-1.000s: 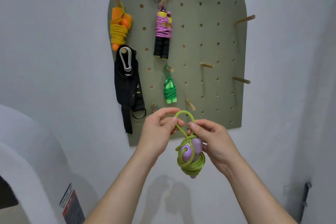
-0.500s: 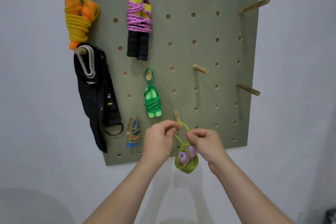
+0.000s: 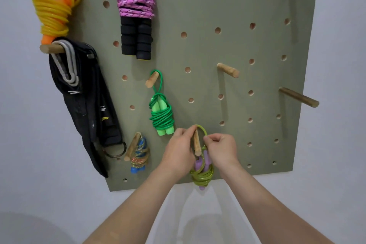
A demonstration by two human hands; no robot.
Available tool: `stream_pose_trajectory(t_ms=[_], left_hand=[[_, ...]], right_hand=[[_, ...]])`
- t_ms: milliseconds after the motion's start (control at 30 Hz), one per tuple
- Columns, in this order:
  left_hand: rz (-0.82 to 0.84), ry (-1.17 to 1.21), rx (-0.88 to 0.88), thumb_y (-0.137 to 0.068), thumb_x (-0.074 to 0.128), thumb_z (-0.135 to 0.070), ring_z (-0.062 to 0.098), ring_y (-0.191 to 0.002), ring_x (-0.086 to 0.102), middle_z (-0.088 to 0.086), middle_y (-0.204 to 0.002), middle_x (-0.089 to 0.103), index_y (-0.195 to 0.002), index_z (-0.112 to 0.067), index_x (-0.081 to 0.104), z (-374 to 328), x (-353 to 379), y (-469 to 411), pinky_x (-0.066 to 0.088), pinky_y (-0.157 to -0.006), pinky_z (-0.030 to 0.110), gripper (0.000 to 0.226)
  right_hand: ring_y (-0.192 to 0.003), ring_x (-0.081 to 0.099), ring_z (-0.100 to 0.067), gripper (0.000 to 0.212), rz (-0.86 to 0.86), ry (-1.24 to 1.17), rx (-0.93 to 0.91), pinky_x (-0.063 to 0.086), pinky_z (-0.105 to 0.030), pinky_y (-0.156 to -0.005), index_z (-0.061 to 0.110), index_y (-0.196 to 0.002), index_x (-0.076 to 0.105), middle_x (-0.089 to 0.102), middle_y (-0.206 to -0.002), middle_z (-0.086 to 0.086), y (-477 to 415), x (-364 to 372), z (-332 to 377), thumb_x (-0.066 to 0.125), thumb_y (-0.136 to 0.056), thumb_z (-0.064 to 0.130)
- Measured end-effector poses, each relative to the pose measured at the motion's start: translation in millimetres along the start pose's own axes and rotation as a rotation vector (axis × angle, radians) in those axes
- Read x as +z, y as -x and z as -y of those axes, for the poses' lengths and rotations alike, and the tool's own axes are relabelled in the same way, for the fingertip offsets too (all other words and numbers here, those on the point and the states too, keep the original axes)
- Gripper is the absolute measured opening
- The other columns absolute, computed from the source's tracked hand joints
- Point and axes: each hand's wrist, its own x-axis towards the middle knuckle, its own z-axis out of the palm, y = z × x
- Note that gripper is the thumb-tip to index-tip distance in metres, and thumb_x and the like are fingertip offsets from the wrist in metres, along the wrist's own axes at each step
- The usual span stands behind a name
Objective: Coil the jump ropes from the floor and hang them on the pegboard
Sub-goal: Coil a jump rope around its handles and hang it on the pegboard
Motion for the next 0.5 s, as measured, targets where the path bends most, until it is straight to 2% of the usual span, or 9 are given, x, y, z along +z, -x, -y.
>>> stream_pose_trajectory(t_ms=[67, 167, 267, 333, 400, 500], left_hand=[[0.004, -0.063, -0.036, -0.077, 0.057, -0.012, 0.026, -0.098, 0.052, 0.002, -0.111, 0.043, -0.139, -0.026, 0.041, -1, -1, 1, 0.046, -0.084, 0.034, 0.065], [-0.064, -0.011, -0.029, -0.074, 0.053, -0.007, 0.025, -0.094, 0.052, 0.004, -0.105, 0.048, -0.133, -0.022, 0.048, 0, 1, 7, 0.044, -0.080, 0.033, 0.061], [-0.055, 0.143, -0.016, -0.070, 0.058, -0.004, 0.019, -0.098, 0.053, 0.003, -0.108, 0.051, -0.133, -0.015, 0.049, 2, 7, 9, 0.038, -0.079, 0.013, 0.064], [-0.021, 0.186, -0.033, -0.072, 0.061, -0.002, 0.013, -0.105, 0.050, -0.002, -0.115, 0.045, -0.140, -0.014, 0.041, 4, 11, 7, 0.031, -0.081, 0.003, 0.072], [0.000, 0.164, -0.030, -0.074, 0.060, -0.004, 0.013, -0.112, 0.048, -0.002, -0.122, 0.043, -0.146, -0.014, 0.033, 9, 14, 5, 0.033, -0.090, 0.009, 0.078], [0.036, 0.109, -0.026, -0.068, 0.051, -0.020, 0.016, -0.117, 0.047, 0.000, -0.126, 0.043, -0.148, -0.014, 0.031, 15, 9, 2, 0.039, -0.100, 0.026, 0.082]], right_hand=[[-0.074, 0.068, -0.025, 0.020, -0.027, 0.023, -0.003, 0.056, -0.037, -0.072, 0.021, -0.064, 0.065, 0.070, -0.070, 0.002, -6, 1, 1, 0.070, -0.083, 0.028], [-0.071, 0.066, -0.022, 0.020, -0.044, 0.064, -0.051, 0.055, -0.037, -0.069, 0.021, -0.067, 0.059, 0.067, -0.069, 0.004, -8, 2, 2, 0.075, -0.078, 0.026], [-0.072, 0.061, -0.017, 0.015, -0.035, 0.117, -0.263, 0.052, -0.035, -0.070, 0.025, -0.074, 0.059, 0.062, -0.075, 0.004, -4, 3, -1, 0.071, -0.079, 0.017], [-0.074, 0.060, -0.011, 0.013, -0.004, 0.141, -0.413, 0.050, -0.025, -0.072, 0.024, -0.089, 0.069, 0.063, -0.087, 0.003, -1, 4, -6, 0.068, -0.082, 0.013], [-0.080, 0.060, -0.009, 0.024, 0.044, 0.217, -0.516, 0.047, -0.018, -0.072, 0.023, -0.105, 0.072, 0.063, -0.095, 0.005, 2, 5, -12, 0.064, -0.085, 0.013], [-0.091, 0.062, -0.011, 0.033, 0.112, 0.237, -0.538, 0.050, -0.026, -0.079, 0.027, -0.114, 0.070, 0.066, -0.100, 0.008, 1, 7, -18, 0.063, -0.085, 0.012]])
